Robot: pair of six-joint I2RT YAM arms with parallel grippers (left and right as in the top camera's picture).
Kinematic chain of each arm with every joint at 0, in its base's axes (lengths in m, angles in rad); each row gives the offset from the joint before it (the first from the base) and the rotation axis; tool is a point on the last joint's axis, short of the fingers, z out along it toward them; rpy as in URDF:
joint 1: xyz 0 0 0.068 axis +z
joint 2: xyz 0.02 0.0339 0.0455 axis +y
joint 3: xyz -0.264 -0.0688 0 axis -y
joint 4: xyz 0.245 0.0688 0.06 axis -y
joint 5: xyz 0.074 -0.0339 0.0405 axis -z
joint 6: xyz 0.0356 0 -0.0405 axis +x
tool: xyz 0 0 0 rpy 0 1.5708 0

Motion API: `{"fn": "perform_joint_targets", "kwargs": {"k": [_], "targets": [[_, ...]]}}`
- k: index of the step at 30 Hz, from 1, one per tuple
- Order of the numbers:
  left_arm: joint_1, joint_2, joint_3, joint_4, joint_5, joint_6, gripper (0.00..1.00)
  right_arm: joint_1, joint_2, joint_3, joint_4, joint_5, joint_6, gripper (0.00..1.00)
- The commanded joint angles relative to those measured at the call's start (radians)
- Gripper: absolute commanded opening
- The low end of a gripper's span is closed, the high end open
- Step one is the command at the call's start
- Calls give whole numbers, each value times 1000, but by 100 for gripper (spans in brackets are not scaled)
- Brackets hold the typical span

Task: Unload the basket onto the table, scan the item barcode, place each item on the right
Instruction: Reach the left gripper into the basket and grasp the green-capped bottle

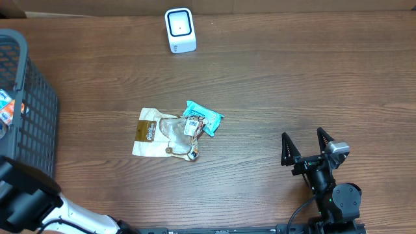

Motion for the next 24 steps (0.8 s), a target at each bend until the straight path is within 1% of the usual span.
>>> {"fn": "perform_joint_targets", "kwargs": {"k": [1,10,13,19,24], "targets": [[1,66,-8,33,-69,62,100,5,-12,-10,3,-2,-2,100],[-2,174,-8,135,-84,57,99,5,-12,-10,3,-2,-2,100],[-2,195,-8,145,-117,52,98,5,-12,-10,3,-2,-2,100],[-2,214,-29,156,-209,-37,98,5,-12,-10,3,-2,-2,100],[-2,220,-32,178,-219,-67,96,5,-12,-10,3,-2,-2,100]]}}
